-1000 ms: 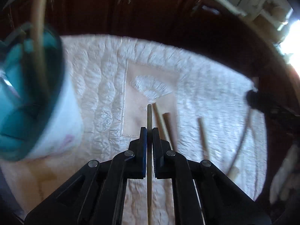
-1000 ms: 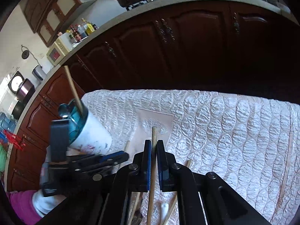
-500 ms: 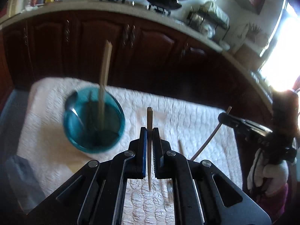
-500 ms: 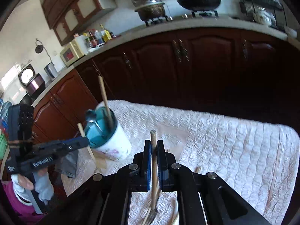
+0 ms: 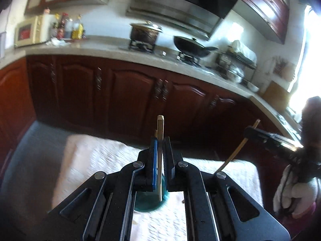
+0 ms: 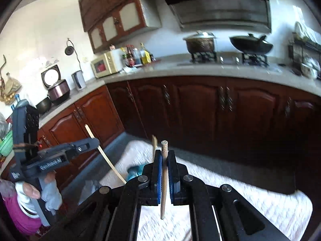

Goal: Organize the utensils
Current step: 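Carry the chopstick with the left tool while the right tool carries its chopstick above the cup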

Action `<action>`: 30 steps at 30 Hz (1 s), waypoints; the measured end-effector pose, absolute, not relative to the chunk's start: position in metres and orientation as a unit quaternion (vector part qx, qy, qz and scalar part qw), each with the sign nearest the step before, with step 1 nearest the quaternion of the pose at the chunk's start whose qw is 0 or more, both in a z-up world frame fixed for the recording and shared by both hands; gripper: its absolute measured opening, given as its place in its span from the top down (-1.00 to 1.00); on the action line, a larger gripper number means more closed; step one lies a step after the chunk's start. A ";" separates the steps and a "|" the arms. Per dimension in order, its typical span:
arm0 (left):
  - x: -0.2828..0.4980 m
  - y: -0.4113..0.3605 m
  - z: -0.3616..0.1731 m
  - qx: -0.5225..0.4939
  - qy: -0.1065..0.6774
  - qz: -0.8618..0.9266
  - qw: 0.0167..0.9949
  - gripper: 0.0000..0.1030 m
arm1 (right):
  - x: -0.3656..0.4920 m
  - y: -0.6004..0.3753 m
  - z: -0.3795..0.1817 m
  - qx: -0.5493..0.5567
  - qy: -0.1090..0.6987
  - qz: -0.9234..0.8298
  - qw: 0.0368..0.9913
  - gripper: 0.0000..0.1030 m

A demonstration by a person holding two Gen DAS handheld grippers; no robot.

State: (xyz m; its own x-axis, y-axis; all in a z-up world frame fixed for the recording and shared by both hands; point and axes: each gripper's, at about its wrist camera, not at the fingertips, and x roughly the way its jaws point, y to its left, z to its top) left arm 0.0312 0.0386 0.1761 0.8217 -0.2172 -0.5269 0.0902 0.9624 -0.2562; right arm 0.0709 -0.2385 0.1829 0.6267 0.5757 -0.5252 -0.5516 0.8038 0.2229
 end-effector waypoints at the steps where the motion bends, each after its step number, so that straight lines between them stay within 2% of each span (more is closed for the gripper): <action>1: 0.034 0.043 0.176 -0.107 0.284 -0.072 0.950 0.92 | 0.076 -0.231 0.188 0.021 0.294 0.316 0.902 0.90; 7: 0.051 0.057 0.154 -0.089 0.284 -0.025 0.954 0.92 | 0.102 -0.194 0.186 0.018 0.293 0.321 0.900 0.90; 17: 0.066 0.059 0.096 -0.085 0.330 -0.002 0.940 0.92 | 0.145 -0.166 0.115 0.023 0.364 0.312 0.877 0.90; 27: 0.072 0.052 0.069 -0.092 0.360 -0.002 0.928 0.92 | 0.164 -0.155 0.070 0.038 0.406 0.318 0.856 0.90; 29: 0.073 0.052 0.067 -0.099 0.365 -0.008 0.926 0.91 | 0.166 -0.157 0.067 0.044 0.412 0.316 0.854 0.85; 30: 0.073 0.052 0.066 -0.100 0.367 -0.009 0.925 0.88 | 0.166 -0.158 0.066 0.044 0.413 0.313 0.854 0.71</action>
